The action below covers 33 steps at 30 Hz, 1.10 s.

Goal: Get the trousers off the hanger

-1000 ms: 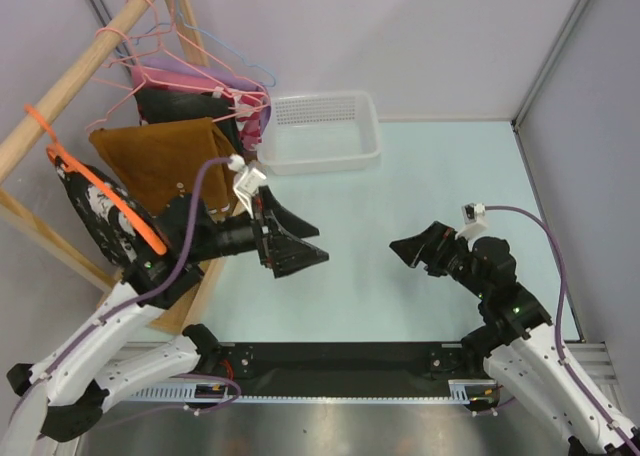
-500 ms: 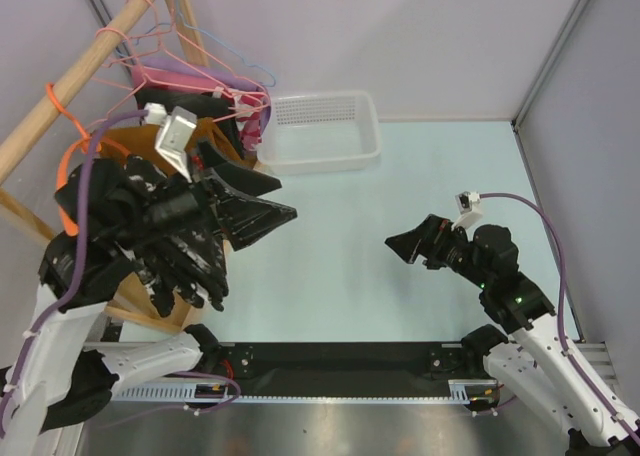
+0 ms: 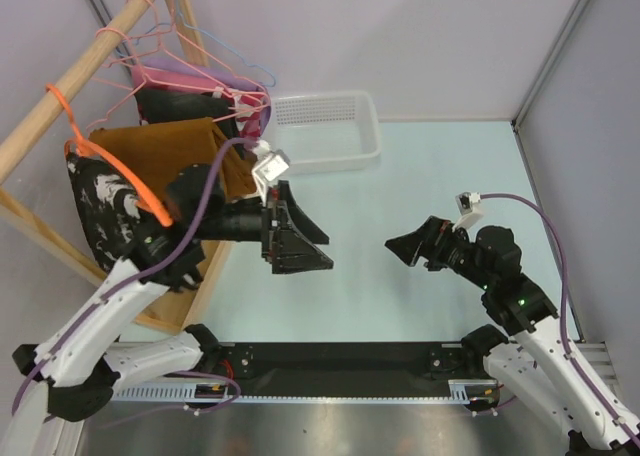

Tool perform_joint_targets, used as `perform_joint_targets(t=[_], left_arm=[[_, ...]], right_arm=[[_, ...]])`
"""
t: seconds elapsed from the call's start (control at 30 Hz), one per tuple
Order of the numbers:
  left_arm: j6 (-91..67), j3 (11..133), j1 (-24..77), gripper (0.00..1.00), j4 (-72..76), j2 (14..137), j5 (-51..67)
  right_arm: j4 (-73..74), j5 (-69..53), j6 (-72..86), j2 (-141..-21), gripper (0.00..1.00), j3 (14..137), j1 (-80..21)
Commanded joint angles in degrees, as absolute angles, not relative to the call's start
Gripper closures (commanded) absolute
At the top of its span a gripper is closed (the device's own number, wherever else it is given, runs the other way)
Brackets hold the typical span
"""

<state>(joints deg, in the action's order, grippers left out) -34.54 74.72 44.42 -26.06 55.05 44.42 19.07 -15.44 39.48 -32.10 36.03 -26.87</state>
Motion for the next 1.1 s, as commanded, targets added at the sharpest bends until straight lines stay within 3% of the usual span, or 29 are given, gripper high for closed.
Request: perform_joint_targets(t=[0.0,0.23,0.4,0.6,0.8,1.07], left_arm=[[-36.65,72.52,46.31,0.00,-15.21,53.70,53.70],[-36.21,65.14,55.00,0.00,-10.29,54.23,51.95],[-38.14,54.68,57.65,0.00,1.56,54.58,52.38],[-36.57,52.55,60.11,0.00,3.25,56.07,51.94],[-29.20,66.60,70.47,0.00,-10.87,58.97,41.60],[-20.14,92.94,71.19,0.02,-32.95,61.34,18.04]], right_arm=[[19.86,-15.21,38.32,-30.32,0.00,38.50,-26.72],[22.06,-13.62,39.20,-26.90,0.00,37.00,-26.72],[23.55,-13.01,39.81,-24.17,0.00,36.56,-26.81],[26.54,-12.39,39.20,-22.50,0.00,37.18,-26.72],[27.16,-12.13,39.02,-22.41,0.00,36.91,-26.63],[26.72,-12.30,39.02,-22.41,0.00,36.56,-26.80]])
